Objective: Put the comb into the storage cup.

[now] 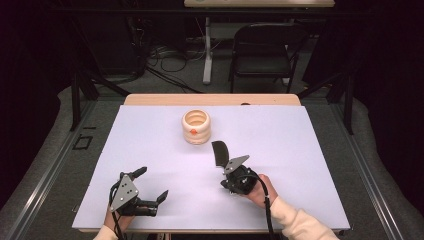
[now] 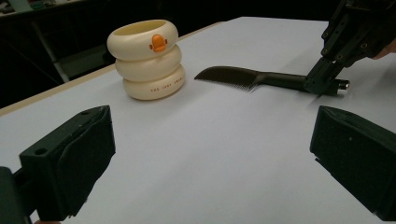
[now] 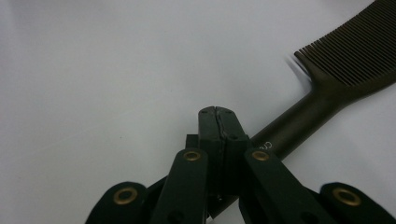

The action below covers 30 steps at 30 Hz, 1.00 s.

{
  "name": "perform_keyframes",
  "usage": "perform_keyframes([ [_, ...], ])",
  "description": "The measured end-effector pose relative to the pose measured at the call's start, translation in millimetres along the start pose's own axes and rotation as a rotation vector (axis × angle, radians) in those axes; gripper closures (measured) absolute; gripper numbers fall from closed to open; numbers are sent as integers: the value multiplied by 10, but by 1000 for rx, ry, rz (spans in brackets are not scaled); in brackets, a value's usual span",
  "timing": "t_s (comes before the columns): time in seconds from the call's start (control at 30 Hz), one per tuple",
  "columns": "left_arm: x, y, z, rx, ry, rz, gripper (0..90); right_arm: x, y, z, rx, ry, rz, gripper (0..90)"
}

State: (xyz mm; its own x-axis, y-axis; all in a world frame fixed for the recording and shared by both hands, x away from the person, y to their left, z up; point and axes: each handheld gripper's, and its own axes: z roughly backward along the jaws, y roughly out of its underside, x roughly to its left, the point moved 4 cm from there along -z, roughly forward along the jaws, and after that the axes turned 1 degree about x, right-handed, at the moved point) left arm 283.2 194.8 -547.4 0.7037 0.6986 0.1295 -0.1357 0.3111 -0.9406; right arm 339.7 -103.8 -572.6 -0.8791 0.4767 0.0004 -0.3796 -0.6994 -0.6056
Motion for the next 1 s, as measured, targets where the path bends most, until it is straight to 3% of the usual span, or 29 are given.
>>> perform_keyframes([
  [1.0,2,0,1,1,-3,0,0,-117,140,120,33,45,-29,900],
])
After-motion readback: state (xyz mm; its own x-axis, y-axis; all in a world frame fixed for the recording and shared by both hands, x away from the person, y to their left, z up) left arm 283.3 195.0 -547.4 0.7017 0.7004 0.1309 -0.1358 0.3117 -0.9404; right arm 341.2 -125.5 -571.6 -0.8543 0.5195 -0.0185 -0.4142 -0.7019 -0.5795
